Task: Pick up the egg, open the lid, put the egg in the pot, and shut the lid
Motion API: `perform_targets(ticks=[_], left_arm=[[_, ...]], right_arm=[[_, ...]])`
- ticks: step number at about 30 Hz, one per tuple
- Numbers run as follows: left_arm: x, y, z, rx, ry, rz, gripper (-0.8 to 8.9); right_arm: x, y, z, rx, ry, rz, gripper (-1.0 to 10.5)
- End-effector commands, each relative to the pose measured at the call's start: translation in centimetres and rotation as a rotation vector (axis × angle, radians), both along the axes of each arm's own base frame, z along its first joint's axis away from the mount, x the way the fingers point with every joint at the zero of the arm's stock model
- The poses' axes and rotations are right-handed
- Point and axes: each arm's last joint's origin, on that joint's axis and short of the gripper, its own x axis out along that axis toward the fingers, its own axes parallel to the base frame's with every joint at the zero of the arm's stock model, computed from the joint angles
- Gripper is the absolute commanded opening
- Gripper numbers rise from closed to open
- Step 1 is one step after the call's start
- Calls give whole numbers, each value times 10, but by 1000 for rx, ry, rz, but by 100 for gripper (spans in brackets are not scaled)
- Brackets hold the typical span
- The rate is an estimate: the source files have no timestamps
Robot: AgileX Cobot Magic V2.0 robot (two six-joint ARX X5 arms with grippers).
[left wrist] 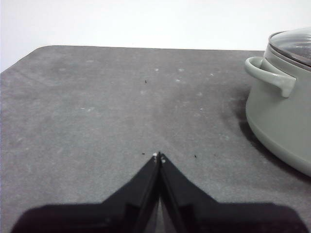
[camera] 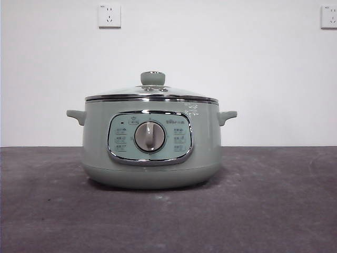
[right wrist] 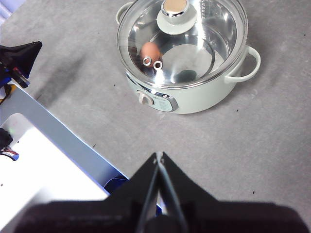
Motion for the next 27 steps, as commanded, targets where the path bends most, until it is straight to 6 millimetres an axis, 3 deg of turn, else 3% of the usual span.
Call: perform_targets(ticks=[1,10,15,20,24,27], left_arm=[[1,0,-4,-10,9,6,-3],[1,0,-4,-10,9,6,-3],[1,0,-4,-9,9,5,-3],[1,0,-4,-9,9,5,-3],[1,0,-4,-9,9,5,-3],[1,0,-4,-10,9,6,-3]], right_arm=[[-1,-1,-1,-3,20,-6,1],[-1,-1,-1,-12,6,4,1],[-4,-19,15,51,-182,-103,1],[-28,-42,30,227,-413,-148,1],[-47,-55,18,239,-552,-207,1],[-57,-60,-3,230,-666,-239,1]])
